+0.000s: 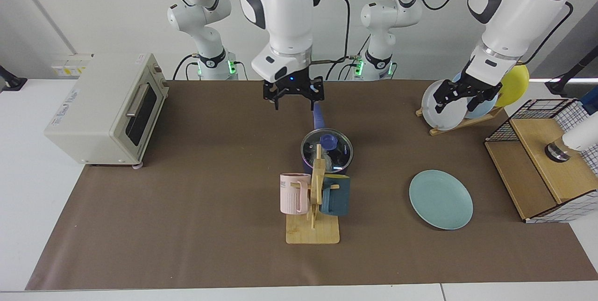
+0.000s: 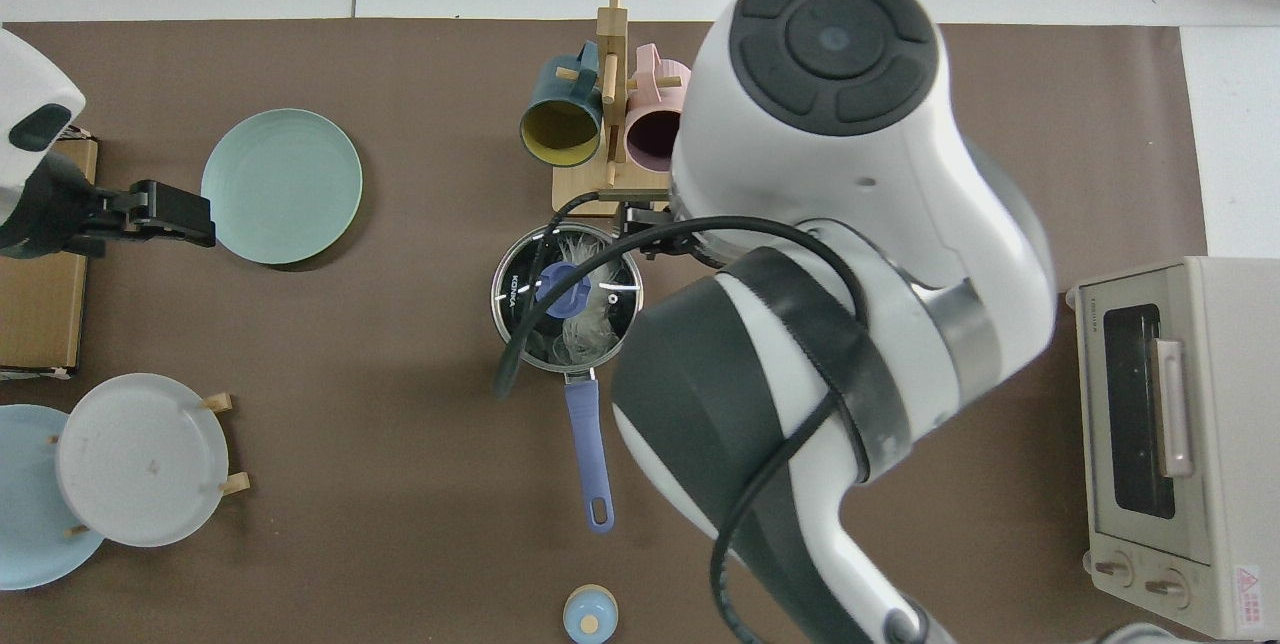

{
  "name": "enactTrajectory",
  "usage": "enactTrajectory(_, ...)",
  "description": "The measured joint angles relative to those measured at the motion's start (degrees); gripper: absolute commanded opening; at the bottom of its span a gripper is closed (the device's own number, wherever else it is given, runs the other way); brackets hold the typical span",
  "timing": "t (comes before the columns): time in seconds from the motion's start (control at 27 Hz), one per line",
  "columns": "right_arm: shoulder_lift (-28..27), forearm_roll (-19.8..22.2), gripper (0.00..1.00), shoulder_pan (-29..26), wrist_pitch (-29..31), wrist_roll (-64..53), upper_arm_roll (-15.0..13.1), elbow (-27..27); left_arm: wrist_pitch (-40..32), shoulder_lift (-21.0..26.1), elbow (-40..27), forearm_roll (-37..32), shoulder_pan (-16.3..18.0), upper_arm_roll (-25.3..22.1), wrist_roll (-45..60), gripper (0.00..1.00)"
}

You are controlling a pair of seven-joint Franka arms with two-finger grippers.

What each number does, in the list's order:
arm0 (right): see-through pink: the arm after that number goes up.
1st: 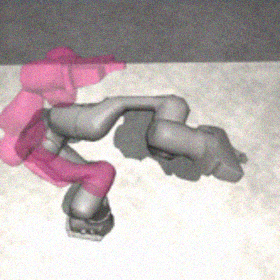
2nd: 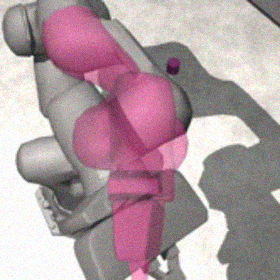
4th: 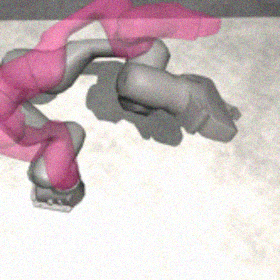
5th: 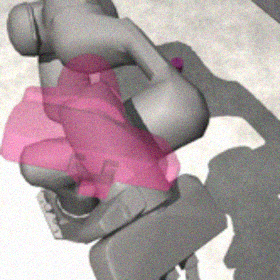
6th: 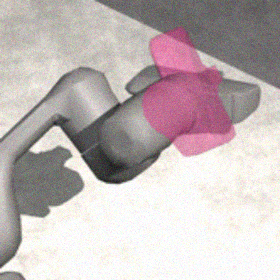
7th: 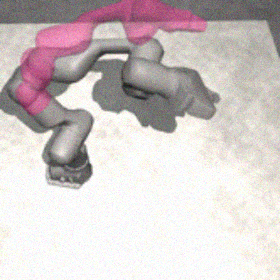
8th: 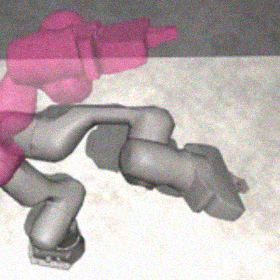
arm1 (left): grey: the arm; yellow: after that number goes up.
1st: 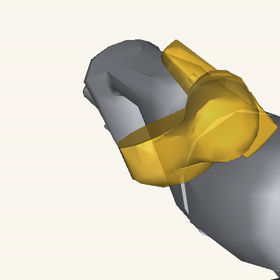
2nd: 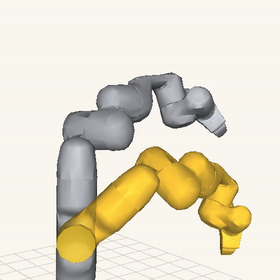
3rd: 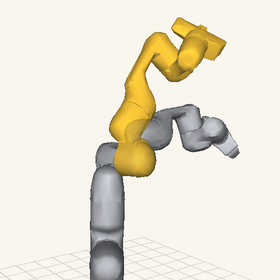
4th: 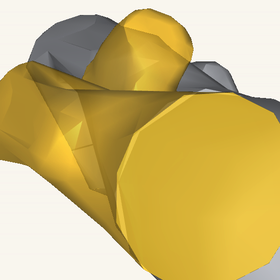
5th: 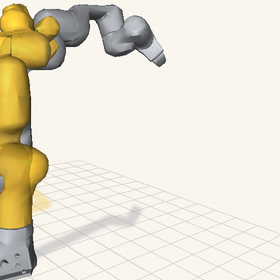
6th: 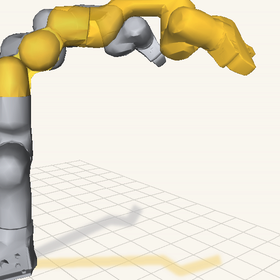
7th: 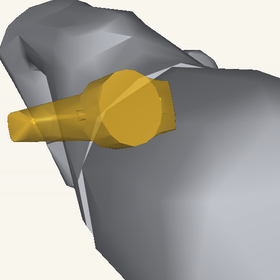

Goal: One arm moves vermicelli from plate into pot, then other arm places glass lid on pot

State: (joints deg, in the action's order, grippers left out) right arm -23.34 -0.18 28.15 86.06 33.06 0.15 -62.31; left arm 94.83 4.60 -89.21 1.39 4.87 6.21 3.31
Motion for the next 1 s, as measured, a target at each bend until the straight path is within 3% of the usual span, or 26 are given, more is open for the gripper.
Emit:
enactTrajectory(0.26,8.2,2.7,1.00,-5.4,1.3,-8.4,-0.1,-11.2,0.0,0.0,0.0,0.0,0.0,0.0,0.0,1.00)
enactTrajectory(0.52,18.0,2.8,1.00,-13.7,11.1,-17.9,-0.1,-29.2,0.0,0.0,0.0,0.0,0.0,0.0,0.0,1.00)
enactTrajectory(0.7,22.2,2.8,1.00,-17.9,16.5,-20.8,-0.2,-39.7,0.0,0.0,0.0,0.0,0.0,0.0,0.0,1.00)
enactTrajectory(0.85,22.5,2.8,1.00,-18.5,20.6,-20.9,-0.1,-44.2,0.0,0.0,0.0,0.0,0.0,0.0,0.0,1.00)
enactTrajectory(1.0,22.3,2.8,1.00,-19.5,21.5,-21.8,0.0,-45.0,0.0,0.0,0.0,0.0,0.0,0.0,0.0,1.00)
